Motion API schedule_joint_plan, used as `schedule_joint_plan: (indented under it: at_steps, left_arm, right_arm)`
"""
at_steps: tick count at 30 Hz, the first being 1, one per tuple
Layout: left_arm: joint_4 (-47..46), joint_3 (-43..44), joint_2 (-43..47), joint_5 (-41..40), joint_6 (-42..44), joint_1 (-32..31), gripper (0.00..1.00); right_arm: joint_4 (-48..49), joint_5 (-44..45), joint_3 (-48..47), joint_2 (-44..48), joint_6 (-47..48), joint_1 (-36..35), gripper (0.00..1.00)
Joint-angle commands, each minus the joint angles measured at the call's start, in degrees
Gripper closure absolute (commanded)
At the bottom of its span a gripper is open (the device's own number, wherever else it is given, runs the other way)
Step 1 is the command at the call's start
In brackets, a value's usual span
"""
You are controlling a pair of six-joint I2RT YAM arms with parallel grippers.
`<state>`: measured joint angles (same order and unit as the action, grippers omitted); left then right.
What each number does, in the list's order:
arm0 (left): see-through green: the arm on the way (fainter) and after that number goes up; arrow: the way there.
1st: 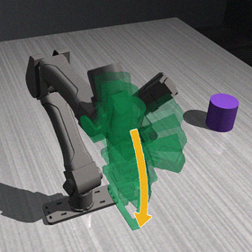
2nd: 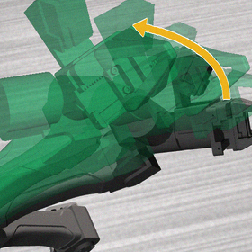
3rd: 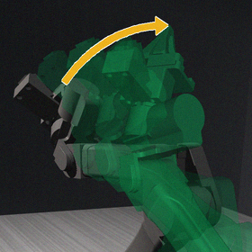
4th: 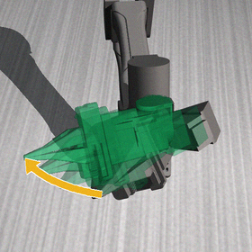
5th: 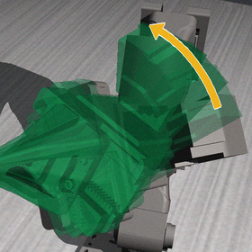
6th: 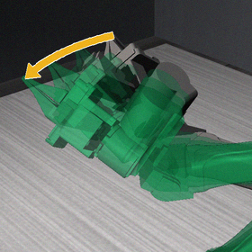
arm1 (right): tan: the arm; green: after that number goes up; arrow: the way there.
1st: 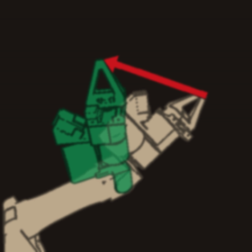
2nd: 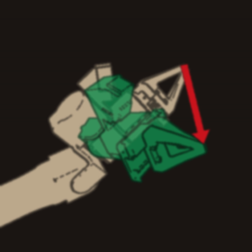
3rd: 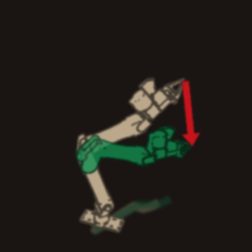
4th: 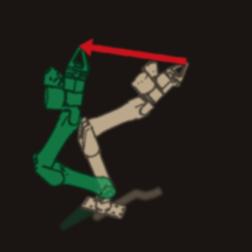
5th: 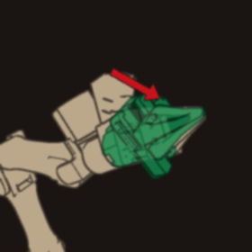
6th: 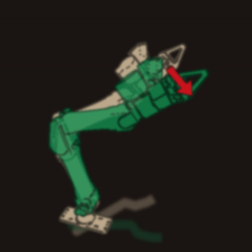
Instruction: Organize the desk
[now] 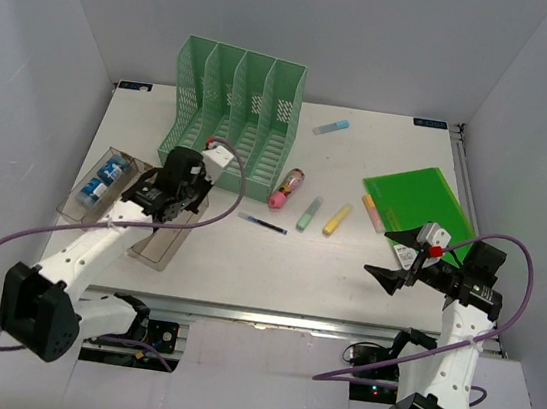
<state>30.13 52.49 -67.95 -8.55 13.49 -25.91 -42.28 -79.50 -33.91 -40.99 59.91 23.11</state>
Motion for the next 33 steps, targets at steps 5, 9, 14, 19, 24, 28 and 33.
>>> schedule_joint_plan:
  at_steps: [5,9,14,19,24,28,33]
  left_arm:
    - [-18.2,-4.9,3.9,-0.9,20.0,17.0,1.0]
    - [-23.4,-2.8,-3.3,-2.7,21.0,21.4,1.0]
    - [-29.2,-4.5,-8.5,-7.9,24.4,22.7,1.0]
    - [-33.6,-7.1,-11.2,-9.1,26.0,25.3,1.0]
    - [-33.3,-7.9,-13.6,-8.8,24.9,25.8,1.0]
    - [-34.5,-9.8,-13.4,-10.9,22.8,25.8,0.83]
    - [-34.1,-9.0,-10.1,-11.1,19.1,25.8,0.25]
  right_arm:
    - [0.2,-2.2,-0.8,0.1,-1.6,-0.2,0.02]
    - [0.1,-3.0,-0.8,0.6,-2.1,-0.2,0.02]
    - [0.1,-3.3,-1.0,1.5,-2.7,-0.2,0.02]
    - [0.0,-3.5,-1.1,1.8,-3.1,-0.5,0.02]
    - [0.1,-3.1,-1.1,2.0,-3.1,-1.4,0.02]
    - [0.1,-1.8,-1.0,2.2,-2.5,-2.5,0.02]
    - [3.6,0.4,0.6,3.7,-4.9,-7.4,0.02]
